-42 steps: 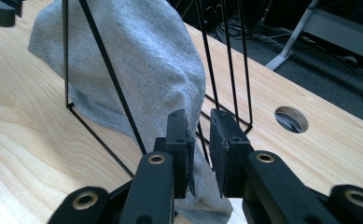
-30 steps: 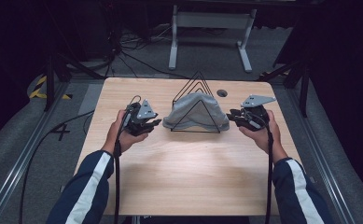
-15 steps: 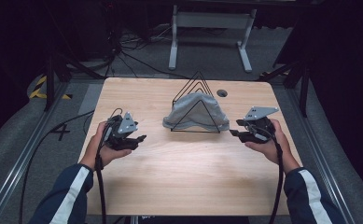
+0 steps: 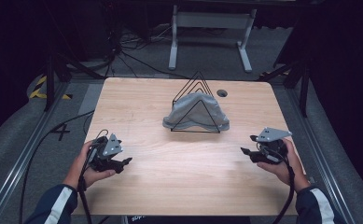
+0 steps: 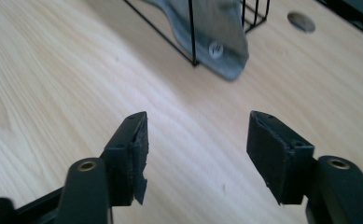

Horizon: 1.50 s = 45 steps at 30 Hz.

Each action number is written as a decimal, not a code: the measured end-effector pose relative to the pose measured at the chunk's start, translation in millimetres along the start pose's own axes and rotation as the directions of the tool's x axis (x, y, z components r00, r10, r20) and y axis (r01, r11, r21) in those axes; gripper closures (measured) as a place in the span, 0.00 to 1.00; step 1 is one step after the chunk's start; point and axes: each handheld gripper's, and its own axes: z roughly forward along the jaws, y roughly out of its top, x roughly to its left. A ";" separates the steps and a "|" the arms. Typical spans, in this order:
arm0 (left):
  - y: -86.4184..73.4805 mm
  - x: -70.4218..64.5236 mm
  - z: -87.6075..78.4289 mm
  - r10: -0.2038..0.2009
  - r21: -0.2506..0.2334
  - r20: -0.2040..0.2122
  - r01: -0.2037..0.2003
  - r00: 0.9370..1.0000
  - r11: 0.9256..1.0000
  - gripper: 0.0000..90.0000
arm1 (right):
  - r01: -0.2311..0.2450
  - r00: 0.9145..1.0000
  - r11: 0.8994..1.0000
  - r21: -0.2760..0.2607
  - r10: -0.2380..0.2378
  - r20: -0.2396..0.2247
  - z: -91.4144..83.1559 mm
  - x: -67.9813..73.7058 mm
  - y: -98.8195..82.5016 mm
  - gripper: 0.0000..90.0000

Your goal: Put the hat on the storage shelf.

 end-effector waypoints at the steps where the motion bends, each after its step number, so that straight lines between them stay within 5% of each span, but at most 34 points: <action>1: -7.4 -2.4 1.5 -0.012 -0.001 0.019 0.012 1.000 1.000 0.31 | -0.017 1.000 1.000 0.015 0.017 -0.001 -0.1 2.4 -15.2 0.42; 6: -29.6 -13.7 6.2 -0.043 0.010 0.078 0.042 0.996 0.999 0.27 | -0.089 0.996 0.994 0.056 0.090 -0.014 1.7 5.7 -58.4 0.39; 12: -51.7 -26.8 9.8 -0.111 0.004 0.102 0.111 0.989 0.994 0.26 | -0.186 0.983 0.982 0.033 0.186 -0.004 -1.1 8.3 -93.9 0.34; 15: -66.5 -30.5 9.0 -0.186 -0.026 0.115 0.190 0.976 0.981 0.23 | -0.267 0.963 0.964 0.001 0.267 -0.023 -1.0 6.9 -105.2 0.29; 17: -73.5 -30.3 11.0 -0.229 -0.069 0.128 0.239 0.965 0.969 0.22 | -0.282 0.960 0.959 -0.005 0.282 0.000 -1.0 6.0 -107.0 0.27; 39: -73.8 -31.3 11.2 -0.239 -0.064 0.110 0.246 0.965 0.967 0.18 | -0.275 0.961 0.961 -0.003 0.275 -0.004 0.1 7.4 -107.0 0.22; 40: -73.7 -30.3 11.0 -0.224 -0.063 0.105 0.231 0.969 0.971 0.17 | -0.275 0.961 0.961 -0.003 0.275 -0.004 0.1 7.4 -107.1 0.22; 45: -73.0 -31.1 11.0 -0.243 -0.052 0.115 0.250 0.963 0.967 0.17 | -0.289 0.957 0.957 -0.006 0.289 0.004 0.2 6.6 -107.3 0.22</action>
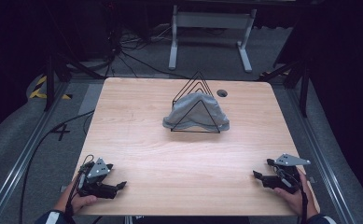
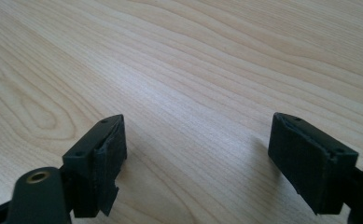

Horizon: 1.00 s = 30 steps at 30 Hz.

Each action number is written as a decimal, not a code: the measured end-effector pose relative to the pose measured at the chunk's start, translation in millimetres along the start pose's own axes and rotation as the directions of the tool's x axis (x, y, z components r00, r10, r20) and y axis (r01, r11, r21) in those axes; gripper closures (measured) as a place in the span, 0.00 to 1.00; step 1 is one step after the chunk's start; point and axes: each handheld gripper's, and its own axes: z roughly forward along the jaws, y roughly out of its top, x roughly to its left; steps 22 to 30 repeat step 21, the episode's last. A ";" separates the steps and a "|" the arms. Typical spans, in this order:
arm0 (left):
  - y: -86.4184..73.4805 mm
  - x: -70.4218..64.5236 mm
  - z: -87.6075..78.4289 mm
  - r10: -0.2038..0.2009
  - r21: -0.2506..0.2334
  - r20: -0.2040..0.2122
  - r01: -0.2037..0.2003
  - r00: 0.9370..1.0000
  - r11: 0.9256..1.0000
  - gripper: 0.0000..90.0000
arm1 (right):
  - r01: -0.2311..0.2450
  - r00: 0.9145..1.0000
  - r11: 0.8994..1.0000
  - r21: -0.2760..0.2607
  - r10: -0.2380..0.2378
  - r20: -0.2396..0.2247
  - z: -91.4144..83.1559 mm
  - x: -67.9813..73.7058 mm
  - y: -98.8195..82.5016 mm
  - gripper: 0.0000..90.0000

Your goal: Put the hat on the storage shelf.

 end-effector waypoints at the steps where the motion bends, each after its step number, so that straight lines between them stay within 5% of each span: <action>1: 0.2 0.0 0.3 0.000 -0.001 -0.001 0.000 1.000 1.000 0.16 | 0.000 1.000 1.000 0.004 0.000 0.005 -0.4 -0.7 -0.2 0.22; 30: 0.2 0.0 0.3 -0.001 0.000 -0.002 0.001 1.000 1.000 0.16 | -0.020 0.999 1.000 0.005 0.020 0.028 -0.6 -1.6 -0.3 0.22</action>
